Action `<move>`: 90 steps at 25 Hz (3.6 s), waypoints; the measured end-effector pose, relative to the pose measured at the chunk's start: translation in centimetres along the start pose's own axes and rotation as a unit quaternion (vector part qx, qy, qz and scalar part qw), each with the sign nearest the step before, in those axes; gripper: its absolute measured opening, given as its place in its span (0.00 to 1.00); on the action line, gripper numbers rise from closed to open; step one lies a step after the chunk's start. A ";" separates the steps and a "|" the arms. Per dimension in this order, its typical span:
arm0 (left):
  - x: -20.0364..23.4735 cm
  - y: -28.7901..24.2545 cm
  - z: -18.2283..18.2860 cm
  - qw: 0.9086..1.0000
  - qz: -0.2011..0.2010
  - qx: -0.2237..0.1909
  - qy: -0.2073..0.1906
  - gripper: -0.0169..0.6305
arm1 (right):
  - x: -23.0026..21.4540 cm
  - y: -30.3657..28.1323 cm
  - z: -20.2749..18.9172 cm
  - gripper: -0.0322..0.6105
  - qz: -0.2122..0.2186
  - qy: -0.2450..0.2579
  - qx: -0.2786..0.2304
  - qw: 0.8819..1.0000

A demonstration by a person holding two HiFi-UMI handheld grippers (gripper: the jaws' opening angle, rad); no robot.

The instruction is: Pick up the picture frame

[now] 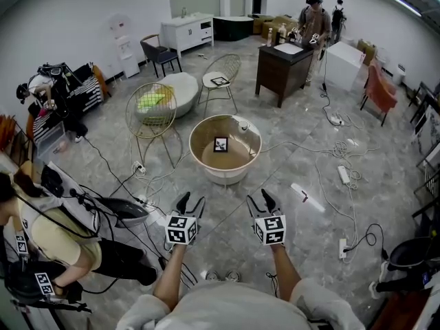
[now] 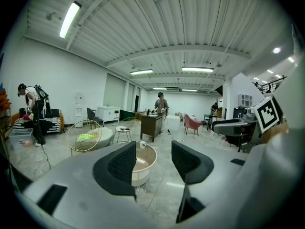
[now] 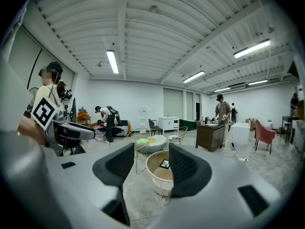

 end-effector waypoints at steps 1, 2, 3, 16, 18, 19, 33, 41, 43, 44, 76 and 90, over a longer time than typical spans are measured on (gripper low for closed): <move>0.0 -0.2 -0.1 1.000 0.000 0.000 -0.001 0.36 | -0.2 -0.1 -0.1 0.40 0.000 0.001 0.000 1.000; -0.2 -0.4 -0.1 1.000 0.001 0.001 -0.002 0.35 | -0.4 -0.2 -0.1 0.41 0.000 0.002 -0.001 1.000; -0.3 -0.5 0.0 1.000 0.001 0.000 -0.003 0.35 | -0.7 -0.2 -0.1 0.41 -0.001 0.002 -0.001 1.000; -2.4 -2.1 0.3 1.000 0.010 -0.008 -0.001 0.35 | -3.2 0.2 -0.8 0.41 0.003 0.009 0.000 1.000; -2.3 -2.7 0.1 1.000 0.009 -0.008 0.001 0.35 | -3.6 -0.1 -1.1 0.41 0.000 0.009 0.001 1.000; -2.2 -3.0 -0.1 1.000 0.008 -0.007 0.002 0.35 | -3.8 -0.4 -1.3 0.41 -0.001 0.009 0.002 1.000; 2.9 -11.4 1.0 1.000 -0.018 -0.014 0.003 0.35 | -6.1 -8.8 -0.8 0.41 -0.021 0.024 0.006 0.999; 7.4 -17.2 3.4 0.999 -0.033 -0.024 0.001 0.35 | -7.3 -15.4 0.2 0.41 -0.040 0.024 0.006 0.999; 8.6 -18.3 3.6 0.999 -0.035 -0.022 0.002 0.35 | -7.4 -16.9 0.4 0.41 -0.042 0.024 0.006 0.999; 9.2 -18.8 3.6 0.999 -0.036 -0.021 0.002 0.35 | -7.3 -17.6 0.4 0.41 -0.043 0.023 0.006 0.999; 20.0 -30.7 4.6 0.998 -0.063 -0.004 0.002 0.35 | -10.1 -31.6 0.3 0.41 -0.090 0.018 0.014 0.996; 22.5 -38.5 3.9 0.999 -0.043 0.015 0.007 0.35 | -14.5 -39.5 -1.0 0.41 -0.064 0.008 0.019 0.998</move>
Point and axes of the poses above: the fingertips, and each gripper's own axes: y backward along the fingers, x to its left, z out of its top, the point moved 1 cm from there along y, backward along the fingers, and after that the axes turned 8 degrees about -x, right-handed, at the moved point
